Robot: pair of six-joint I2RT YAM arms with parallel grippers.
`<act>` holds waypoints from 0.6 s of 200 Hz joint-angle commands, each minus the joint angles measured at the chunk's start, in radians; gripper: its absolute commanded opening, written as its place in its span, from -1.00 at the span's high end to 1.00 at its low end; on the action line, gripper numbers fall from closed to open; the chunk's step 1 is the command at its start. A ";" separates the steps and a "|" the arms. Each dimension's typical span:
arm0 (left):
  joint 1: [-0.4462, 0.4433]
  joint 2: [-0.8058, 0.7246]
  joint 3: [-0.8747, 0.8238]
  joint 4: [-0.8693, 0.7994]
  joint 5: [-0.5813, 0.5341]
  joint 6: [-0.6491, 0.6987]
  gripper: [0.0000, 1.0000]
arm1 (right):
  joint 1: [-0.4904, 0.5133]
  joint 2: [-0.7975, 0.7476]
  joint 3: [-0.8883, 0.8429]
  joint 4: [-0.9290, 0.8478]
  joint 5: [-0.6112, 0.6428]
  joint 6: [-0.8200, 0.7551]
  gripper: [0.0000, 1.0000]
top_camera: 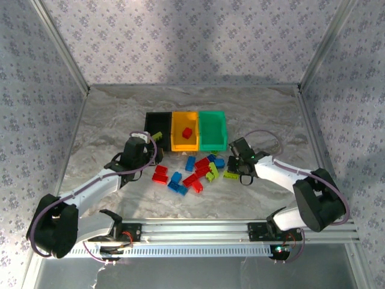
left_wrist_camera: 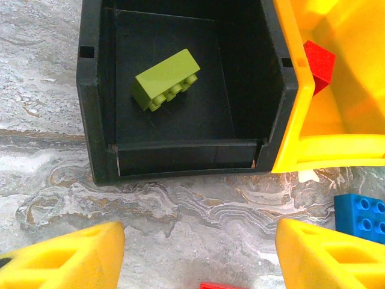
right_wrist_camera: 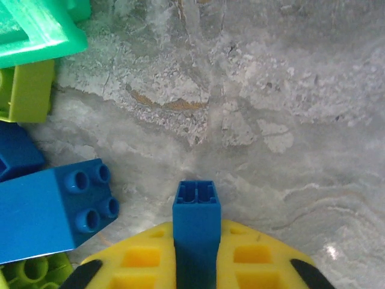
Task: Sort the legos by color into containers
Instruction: Pick up the lego from the center of the table.
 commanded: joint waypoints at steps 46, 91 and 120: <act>0.008 0.011 0.015 0.004 0.004 -0.002 -0.33 | 0.034 -0.029 0.101 -0.068 0.018 -0.055 0.91; 0.007 0.012 0.015 0.004 0.005 -0.002 -0.33 | 0.055 0.015 0.273 -0.092 0.017 -0.098 0.89; 0.007 0.014 0.013 0.006 0.010 -0.005 -0.33 | 0.058 0.121 0.403 -0.088 0.013 -0.131 0.86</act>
